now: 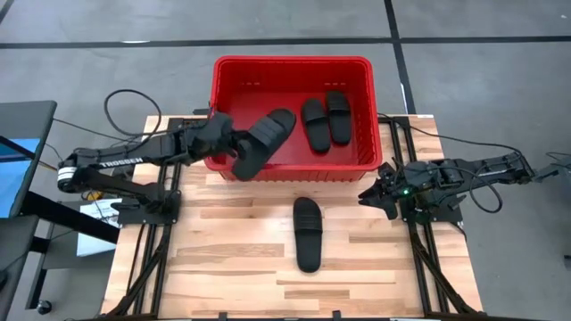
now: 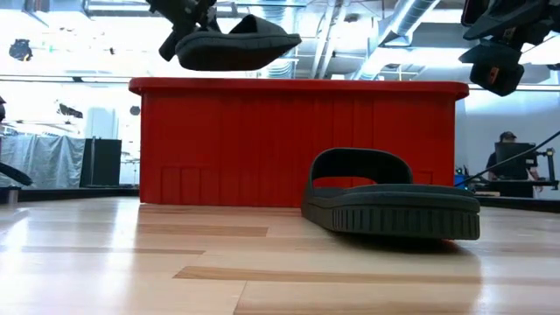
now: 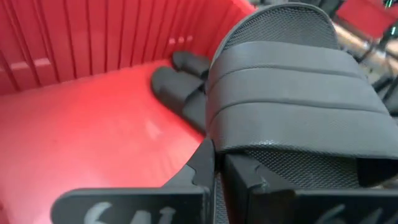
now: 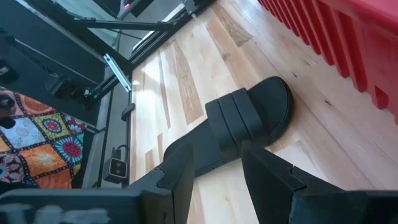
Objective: Pick and place slides into bin
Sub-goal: Put the black slide into the red container
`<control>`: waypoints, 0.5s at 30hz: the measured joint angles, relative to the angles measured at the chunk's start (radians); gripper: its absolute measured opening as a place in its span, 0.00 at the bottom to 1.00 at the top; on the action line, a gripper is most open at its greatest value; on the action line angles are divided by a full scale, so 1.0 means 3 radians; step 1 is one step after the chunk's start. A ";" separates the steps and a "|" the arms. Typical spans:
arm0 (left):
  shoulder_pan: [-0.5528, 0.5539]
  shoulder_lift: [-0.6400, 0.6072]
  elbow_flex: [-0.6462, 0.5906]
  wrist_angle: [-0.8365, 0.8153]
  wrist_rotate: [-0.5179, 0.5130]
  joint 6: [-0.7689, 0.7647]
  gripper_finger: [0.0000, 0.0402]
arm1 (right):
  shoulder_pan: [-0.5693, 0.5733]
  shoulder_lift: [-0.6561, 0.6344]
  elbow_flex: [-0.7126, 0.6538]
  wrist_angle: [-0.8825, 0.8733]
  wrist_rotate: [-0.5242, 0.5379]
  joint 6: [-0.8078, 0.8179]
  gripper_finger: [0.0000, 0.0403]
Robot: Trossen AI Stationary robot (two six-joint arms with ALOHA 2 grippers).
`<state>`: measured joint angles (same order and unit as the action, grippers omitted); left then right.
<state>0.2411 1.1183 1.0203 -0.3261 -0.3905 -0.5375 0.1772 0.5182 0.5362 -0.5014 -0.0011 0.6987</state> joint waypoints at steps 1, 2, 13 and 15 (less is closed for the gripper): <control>0.0064 0.0000 0.0000 0.0060 0.0039 0.0003 0.00 | 0.0000 -0.0001 0.0000 0.0000 0.0000 0.0000 0.31; 0.0128 0.0000 0.0000 0.0115 0.0083 0.0004 0.00 | 0.0000 -0.0001 0.0000 0.0000 0.0000 0.0000 0.31; 0.0853 0.0000 0.0000 0.0377 0.0239 0.0001 0.00 | 0.0000 0.0000 0.0000 0.0000 0.0000 0.0001 0.31; 0.0977 0.0000 0.0000 0.0374 0.0239 0.0001 0.00 | 0.0000 -0.0001 0.0000 0.0000 0.0002 0.0001 0.31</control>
<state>0.5344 1.1183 1.0203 -0.2138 -0.3189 -0.5373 0.1772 0.5179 0.5362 -0.5014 -0.0006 0.6991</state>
